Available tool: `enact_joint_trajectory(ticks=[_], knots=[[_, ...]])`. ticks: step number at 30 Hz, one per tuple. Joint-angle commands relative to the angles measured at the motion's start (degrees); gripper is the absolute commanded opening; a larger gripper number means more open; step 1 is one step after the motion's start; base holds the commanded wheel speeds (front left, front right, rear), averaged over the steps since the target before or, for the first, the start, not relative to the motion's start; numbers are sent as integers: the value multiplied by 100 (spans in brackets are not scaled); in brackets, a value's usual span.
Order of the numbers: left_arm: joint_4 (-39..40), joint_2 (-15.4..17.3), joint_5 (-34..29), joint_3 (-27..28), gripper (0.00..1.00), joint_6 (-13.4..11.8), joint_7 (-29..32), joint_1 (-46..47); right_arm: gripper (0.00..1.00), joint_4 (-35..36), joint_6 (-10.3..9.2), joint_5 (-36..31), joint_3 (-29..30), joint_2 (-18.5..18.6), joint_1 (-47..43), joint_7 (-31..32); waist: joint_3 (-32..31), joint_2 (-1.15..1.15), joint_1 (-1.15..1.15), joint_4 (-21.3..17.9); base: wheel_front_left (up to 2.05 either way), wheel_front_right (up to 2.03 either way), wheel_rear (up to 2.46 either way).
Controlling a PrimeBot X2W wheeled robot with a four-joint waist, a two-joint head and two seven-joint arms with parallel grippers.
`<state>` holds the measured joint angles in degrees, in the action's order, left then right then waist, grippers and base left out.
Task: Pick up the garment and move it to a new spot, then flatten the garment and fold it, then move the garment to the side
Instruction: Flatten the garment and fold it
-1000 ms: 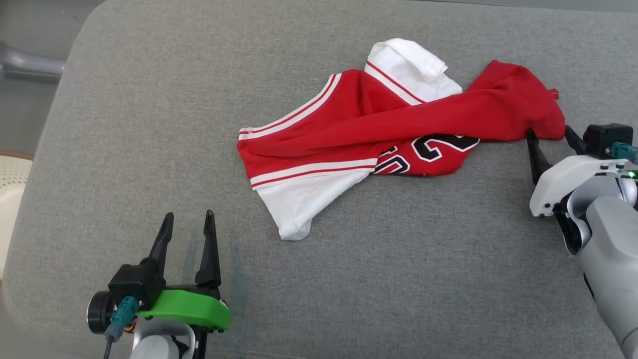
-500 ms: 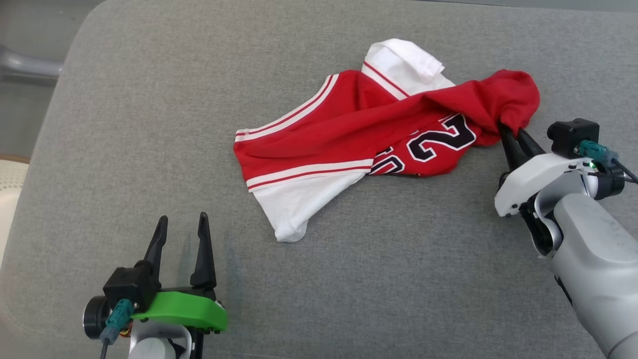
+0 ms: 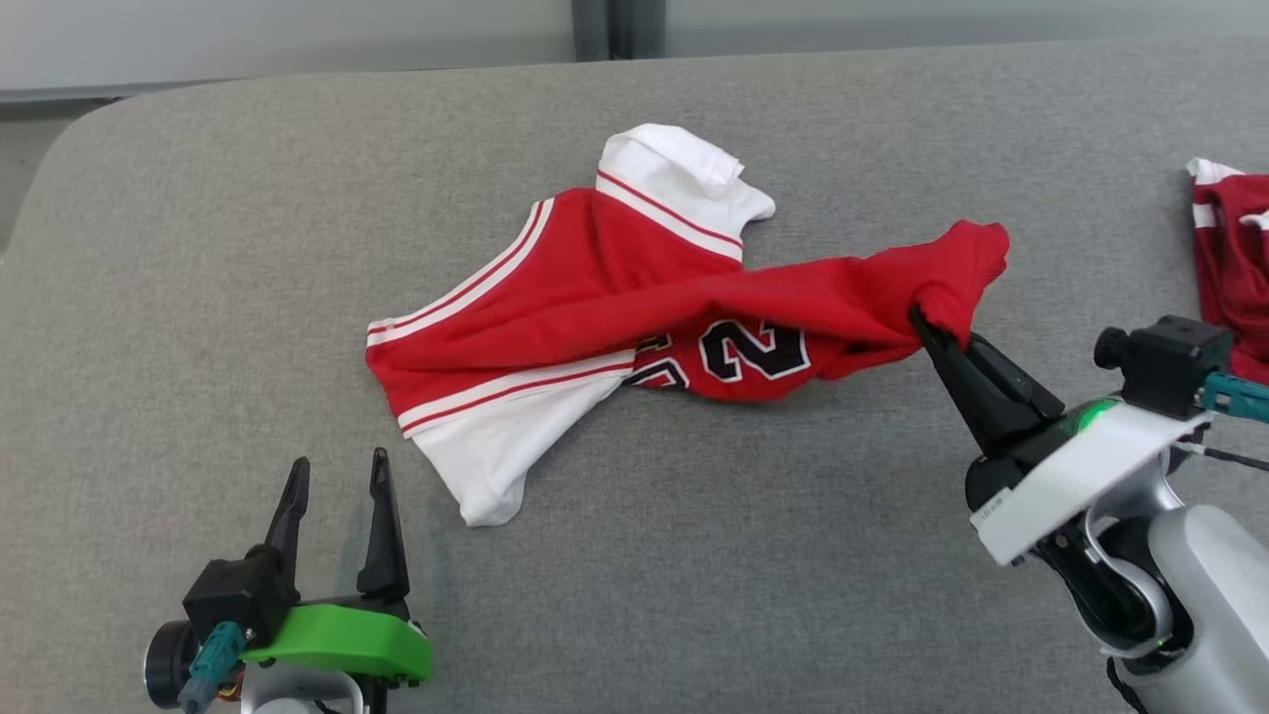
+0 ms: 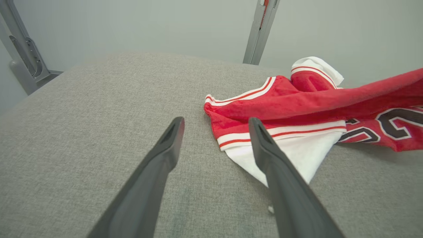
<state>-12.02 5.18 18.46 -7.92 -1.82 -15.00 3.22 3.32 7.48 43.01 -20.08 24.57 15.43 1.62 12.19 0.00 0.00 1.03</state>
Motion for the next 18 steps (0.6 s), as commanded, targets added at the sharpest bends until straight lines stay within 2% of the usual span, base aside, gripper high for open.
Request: enact_joint_trajectory(ticks=[1,5,9,12,17,18], knots=[[14,54,43,19,100,-23,-17,-83,0,358,2,67,127,-27,-242,187,-240,0,0,-256,0,0,0],[26,56,48,20,100,-38,-18,-127,0,1231,2,148,443,-140,-861,809,-330,0,0,-348,0,0,0],[48,49,46,-23,100,-38,-18,-160,0,1491,2,15,712,-386,-1475,1267,-364,0,0,-357,0,0,0],[48,81,66,-40,100,-19,-18,-177,0,1295,3,52,505,-767,-1951,1532,-367,0,0,-324,0,0,0],[37,93,75,-61,100,-46,-12,-170,0,499,3,-208,-26,-996,-2095,1413,-395,0,0,-288,0,0,0],[33,94,73,-68,100,-46,-8,-172,10,372,2,-268,-69,-1002,-2065,1343,-402,0,0,-282,0,0,0]])
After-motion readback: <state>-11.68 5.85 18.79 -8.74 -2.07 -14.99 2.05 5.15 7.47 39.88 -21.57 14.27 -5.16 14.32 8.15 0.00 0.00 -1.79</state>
